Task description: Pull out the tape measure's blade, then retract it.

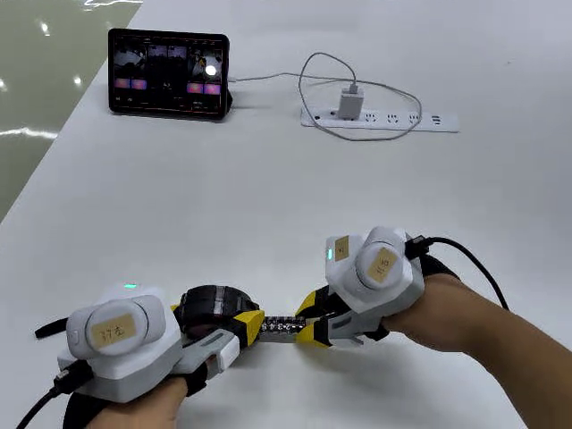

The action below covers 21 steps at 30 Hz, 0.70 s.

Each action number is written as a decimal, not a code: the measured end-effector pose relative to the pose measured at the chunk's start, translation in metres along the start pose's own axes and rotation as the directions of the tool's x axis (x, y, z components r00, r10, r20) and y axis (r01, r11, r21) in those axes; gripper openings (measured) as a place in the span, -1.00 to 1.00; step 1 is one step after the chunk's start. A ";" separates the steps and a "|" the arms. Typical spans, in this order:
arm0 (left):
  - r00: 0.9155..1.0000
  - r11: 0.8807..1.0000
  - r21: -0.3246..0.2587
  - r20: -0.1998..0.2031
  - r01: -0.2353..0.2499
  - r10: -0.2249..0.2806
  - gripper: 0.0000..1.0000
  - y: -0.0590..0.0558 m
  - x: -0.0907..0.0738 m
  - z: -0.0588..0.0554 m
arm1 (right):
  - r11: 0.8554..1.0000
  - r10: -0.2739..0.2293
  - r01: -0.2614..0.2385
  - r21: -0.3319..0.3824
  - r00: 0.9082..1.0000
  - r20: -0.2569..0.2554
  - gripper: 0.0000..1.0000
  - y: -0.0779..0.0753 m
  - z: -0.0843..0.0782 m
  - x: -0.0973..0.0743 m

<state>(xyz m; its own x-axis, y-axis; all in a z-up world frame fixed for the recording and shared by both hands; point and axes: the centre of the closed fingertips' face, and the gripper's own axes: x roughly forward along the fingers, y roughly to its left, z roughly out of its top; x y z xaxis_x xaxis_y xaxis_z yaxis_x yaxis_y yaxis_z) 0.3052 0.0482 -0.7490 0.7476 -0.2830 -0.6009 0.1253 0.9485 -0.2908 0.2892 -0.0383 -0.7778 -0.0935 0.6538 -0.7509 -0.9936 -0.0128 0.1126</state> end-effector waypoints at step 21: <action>1.000 1.000 -0.009 -0.001 0.005 -0.005 0.13 -0.001 0.001 0.000 | 1.000 0.009 -0.009 0.004 1.000 0.019 -0.79 0.000 0.012 0.010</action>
<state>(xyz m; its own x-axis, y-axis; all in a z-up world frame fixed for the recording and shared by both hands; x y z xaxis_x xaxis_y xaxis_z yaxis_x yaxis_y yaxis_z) 0.3057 0.0470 -0.7497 0.7460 -0.2881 -0.6004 0.1233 0.9457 -0.3006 0.2891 -0.0228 -0.7777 -0.1012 0.6682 -0.7370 -0.9924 -0.0159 0.1219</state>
